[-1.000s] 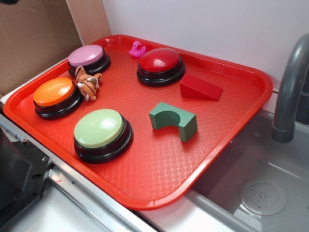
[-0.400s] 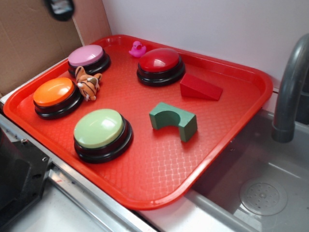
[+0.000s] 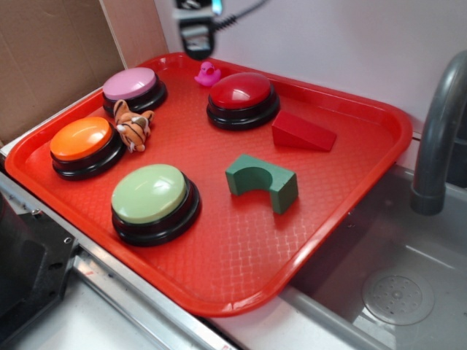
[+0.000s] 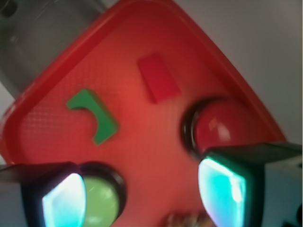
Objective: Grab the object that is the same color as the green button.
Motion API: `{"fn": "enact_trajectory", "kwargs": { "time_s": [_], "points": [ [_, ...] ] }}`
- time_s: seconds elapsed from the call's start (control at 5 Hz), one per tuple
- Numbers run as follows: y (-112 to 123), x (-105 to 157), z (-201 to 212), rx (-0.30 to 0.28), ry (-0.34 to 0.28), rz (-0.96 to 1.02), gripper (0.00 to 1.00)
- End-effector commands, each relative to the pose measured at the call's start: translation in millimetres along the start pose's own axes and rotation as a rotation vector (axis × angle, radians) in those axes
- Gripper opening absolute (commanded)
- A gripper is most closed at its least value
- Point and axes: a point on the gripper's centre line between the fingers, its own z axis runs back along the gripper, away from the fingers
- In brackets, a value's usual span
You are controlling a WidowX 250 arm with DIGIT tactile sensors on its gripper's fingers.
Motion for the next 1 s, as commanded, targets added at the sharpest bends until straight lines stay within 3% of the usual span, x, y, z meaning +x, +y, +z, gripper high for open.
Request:
{"fn": "enact_trajectory", "kwargs": {
  "time_s": [0.0, 0.2, 0.6, 0.8],
  "points": [
    [-46, 28, -26, -0.066, -0.077, -0.524, 1.00],
    [-58, 20, -34, -0.075, -0.084, -0.774, 1.00],
    [-64, 23, -73, -0.015, 0.013, -0.663, 1.00],
    [-76, 25, -92, -0.041, 0.044, -0.637, 1.00]
  ]
}}
